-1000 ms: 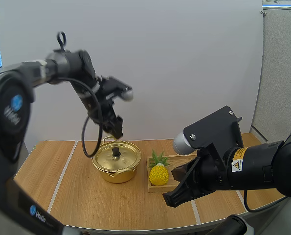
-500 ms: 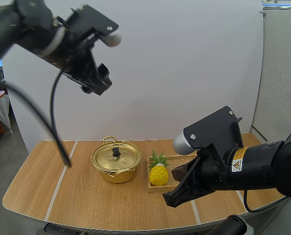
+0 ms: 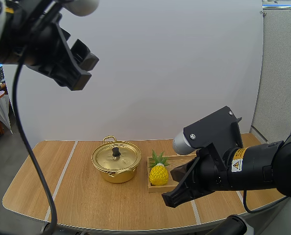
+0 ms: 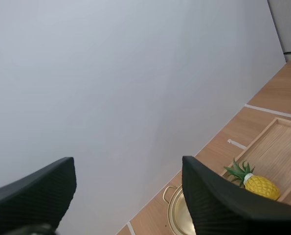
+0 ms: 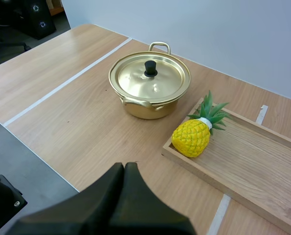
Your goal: Open the pot, put the grape inside, and close it
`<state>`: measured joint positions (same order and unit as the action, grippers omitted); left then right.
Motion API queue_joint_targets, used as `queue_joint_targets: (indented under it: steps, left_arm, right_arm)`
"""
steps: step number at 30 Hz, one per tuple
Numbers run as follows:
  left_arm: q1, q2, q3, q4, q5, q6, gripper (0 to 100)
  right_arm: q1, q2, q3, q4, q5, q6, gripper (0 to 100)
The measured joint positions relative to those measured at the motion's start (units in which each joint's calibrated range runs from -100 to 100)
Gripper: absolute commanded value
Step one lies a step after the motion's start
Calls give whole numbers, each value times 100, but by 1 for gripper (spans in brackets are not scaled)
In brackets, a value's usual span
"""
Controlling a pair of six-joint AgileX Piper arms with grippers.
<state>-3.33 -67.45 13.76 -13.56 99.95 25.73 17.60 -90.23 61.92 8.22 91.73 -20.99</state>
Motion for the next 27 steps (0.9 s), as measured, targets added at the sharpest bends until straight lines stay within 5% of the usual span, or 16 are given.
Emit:
queue_joint_targets:
  steps: [1, 3, 4, 20, 27]
  left_arm:
    - [0, -28, 0, 0, 0, -10, 34]
    - [0, -103, 0, 0, 0, -87, 2]
    - [0, -141, 0, 0, 0, -134, 0]
    - [0, -2160, 1491, 12, -48, -1135, 0]
    - [0, -3020, 2397, 12, -1504, -2045, 0]
  right_arm:
    - [0, 0, 0, -1, 0, 0, 0]
    - [0, 0, 0, 16, 0, 0, 0]
    - [0, 0, 0, 51, 0, 0, 0]
    - [-492, -476, 0, 118, -552, 0, 0]
    - [-581, -766, 0, 73, -1741, 0, 0]
